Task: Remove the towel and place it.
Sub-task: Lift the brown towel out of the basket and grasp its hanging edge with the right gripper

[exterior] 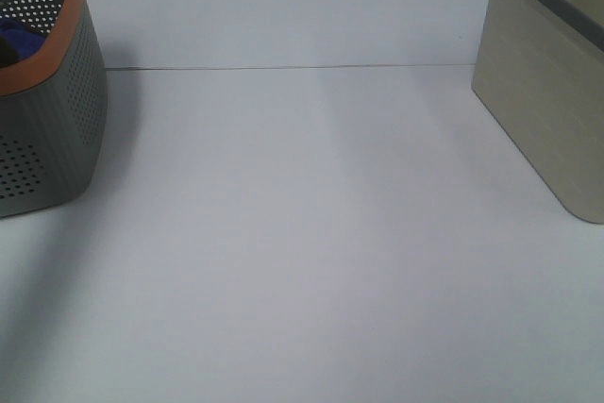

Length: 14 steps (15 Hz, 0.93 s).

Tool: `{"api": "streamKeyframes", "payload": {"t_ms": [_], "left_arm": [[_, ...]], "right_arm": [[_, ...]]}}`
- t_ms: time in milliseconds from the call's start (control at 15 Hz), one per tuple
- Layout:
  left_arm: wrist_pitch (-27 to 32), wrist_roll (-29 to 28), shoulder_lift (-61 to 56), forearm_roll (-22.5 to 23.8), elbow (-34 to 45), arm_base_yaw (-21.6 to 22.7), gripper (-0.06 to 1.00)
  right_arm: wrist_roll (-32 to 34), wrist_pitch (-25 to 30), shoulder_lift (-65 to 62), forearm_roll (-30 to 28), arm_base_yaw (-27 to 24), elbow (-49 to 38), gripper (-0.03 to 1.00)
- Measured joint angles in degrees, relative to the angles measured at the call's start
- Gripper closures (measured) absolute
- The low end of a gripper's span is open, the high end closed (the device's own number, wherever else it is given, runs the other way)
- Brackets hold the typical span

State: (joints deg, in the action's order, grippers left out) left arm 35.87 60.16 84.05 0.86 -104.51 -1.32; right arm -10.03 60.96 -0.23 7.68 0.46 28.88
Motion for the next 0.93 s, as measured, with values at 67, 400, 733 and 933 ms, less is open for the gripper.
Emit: {"api": "streamKeyframes", "payload": {"t_ms": [67, 400, 733, 933], "left_arm": [[-1.26, 0.34, -0.06, -0.06, 0.00, -1.32, 0.94], [-8.59, 1.26, -0.29, -0.23, 0.00, -12.61, 0.94], [-12.78, 6.42, -0.29, -0.86, 0.00, -18.68, 0.94], [-12.09, 6.88, 2.35, -1.66, 0.00, -22.52, 0.94]], "right_arm": [[0.00, 0.00, 0.00, 0.00, 0.00, 0.00, 0.34], [0.00, 0.00, 0.00, 0.29, 0.00, 0.00, 0.34], [-0.11, -0.69, 1.32, 4.35, 0.00, 0.11, 0.34], [-14.21, -9.74, 13.98, 23.66, 0.00, 1.43, 0.34]]}}
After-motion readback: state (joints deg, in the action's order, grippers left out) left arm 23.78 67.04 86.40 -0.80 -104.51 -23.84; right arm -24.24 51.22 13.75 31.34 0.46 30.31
